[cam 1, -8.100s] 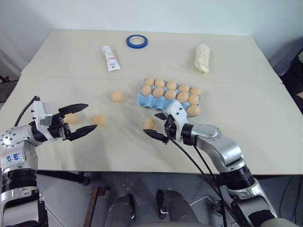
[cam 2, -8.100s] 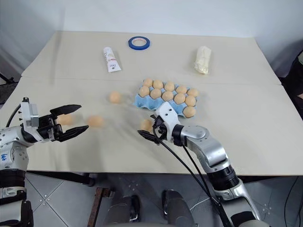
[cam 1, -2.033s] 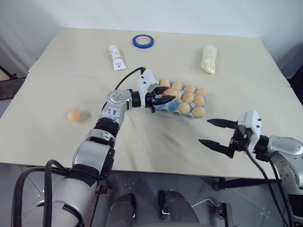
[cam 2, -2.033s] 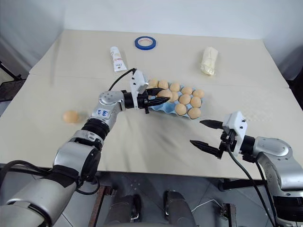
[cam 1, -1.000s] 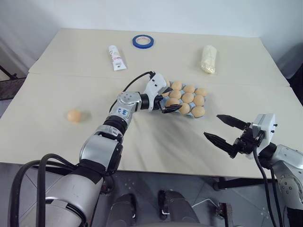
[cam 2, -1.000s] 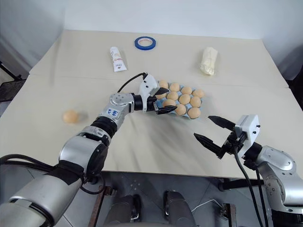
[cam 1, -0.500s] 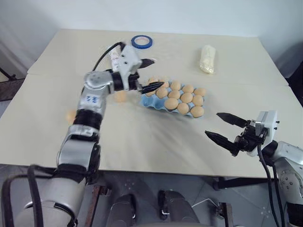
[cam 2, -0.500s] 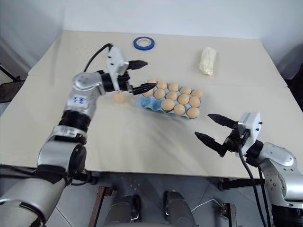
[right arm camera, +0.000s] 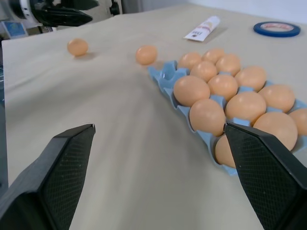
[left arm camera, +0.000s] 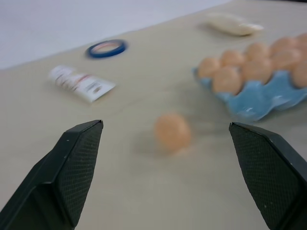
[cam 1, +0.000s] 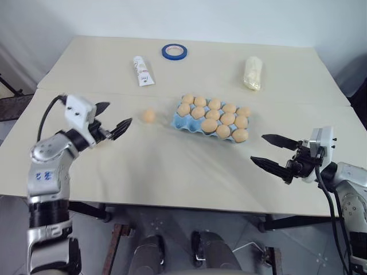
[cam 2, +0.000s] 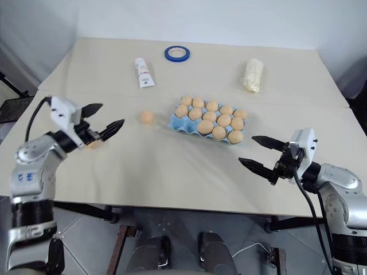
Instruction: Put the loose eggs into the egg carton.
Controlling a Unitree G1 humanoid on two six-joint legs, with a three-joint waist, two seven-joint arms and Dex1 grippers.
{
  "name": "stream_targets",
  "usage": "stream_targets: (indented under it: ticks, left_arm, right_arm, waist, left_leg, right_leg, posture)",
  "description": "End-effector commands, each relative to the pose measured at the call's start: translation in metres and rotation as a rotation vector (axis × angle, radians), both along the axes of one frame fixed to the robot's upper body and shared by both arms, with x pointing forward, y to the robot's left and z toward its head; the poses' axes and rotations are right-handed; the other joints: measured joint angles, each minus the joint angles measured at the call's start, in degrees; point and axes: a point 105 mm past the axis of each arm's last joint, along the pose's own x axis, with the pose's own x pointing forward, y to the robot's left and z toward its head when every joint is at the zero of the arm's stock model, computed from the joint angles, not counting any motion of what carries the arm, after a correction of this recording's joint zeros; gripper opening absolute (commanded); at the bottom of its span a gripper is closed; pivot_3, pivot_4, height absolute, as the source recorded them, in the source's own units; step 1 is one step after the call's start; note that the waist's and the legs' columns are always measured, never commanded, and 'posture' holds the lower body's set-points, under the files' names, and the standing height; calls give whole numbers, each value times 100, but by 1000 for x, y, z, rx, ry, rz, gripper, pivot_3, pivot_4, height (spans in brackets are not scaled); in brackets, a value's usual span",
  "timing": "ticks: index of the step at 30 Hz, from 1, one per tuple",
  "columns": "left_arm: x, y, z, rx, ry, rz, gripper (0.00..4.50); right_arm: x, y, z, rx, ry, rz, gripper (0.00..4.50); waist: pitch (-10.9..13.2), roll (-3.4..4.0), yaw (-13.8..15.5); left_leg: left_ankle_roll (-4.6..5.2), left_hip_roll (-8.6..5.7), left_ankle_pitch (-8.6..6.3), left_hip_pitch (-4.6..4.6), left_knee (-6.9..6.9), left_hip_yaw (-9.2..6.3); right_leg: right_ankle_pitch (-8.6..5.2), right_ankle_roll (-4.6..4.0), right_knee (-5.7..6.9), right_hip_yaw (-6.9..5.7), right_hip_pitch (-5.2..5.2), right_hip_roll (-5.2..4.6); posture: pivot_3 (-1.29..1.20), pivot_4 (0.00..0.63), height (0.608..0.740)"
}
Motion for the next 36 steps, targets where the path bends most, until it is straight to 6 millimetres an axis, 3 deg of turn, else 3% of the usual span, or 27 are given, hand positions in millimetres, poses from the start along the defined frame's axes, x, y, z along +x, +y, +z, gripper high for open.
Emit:
stream_targets:
  ticks: [1, 9, 13, 17, 28, 36]
  left_arm:
    - [-18, 8, 12, -25, -51, 64, 4492]
    - [-29, 11, 9, -47, -30, 114, 4492]
    - [-20, 3, 13, -45, -31, 89, 4492]
    - [13, -17, 20, -66, -34, 37, 4492]
    - [92, -55, 13, -74, 43, -43, 4492]
    - [118, -74, 7, -57, 63, -42, 4492]
  right_arm:
    - [-1, -3, 7, -14, -14, 11, 4500]
    - [3, 1, 7, -19, -5, 27, 4500]
    - [2, 2, 6, -17, -1, 30, 4500]
    - [1, 5, 4, -16, 4, 32, 4500]
    - [-2, 6, 4, -14, -7, 17, 4500]
    - [-5, 3, 7, -19, -19, -17, 4500]
  waist:
    - [0, 0, -1]
    - [0, 0, 1]
    - [0, 0, 2]
    - [0, 0, 38]
    - [0, -1, 3]
    - [1, -2, 5]
  left_leg:
    - [0, 0, 0, 0, -1, 0]
    - [1, 0, 0, 1, 1, 0]
    - [2, 0, 1, 1, -5, 1]
    - [3, -1, 2, -2, -3, -2]
    - [5, 0, 0, -14, -6, 10]
    - [6, -2, -2, -17, -4, 14]
  right_leg:
    - [0, 0, -1, 0, 0, 0]
    - [8, -8, -5, 1, 2, 0]
    - [9, -9, -10, 1, 1, 1]
    - [9, -9, -11, -3, 1, 3]
    - [16, 5, -23, 2, -11, 8]
    - [16, 8, -29, 2, -12, 6]
  posture:
    - [0, 150, 740]
    - [0, 150, 740]
    - [0, 150, 740]
    - [0, 150, 740]
    - [0, 150, 740]
    - [0, 150, 740]
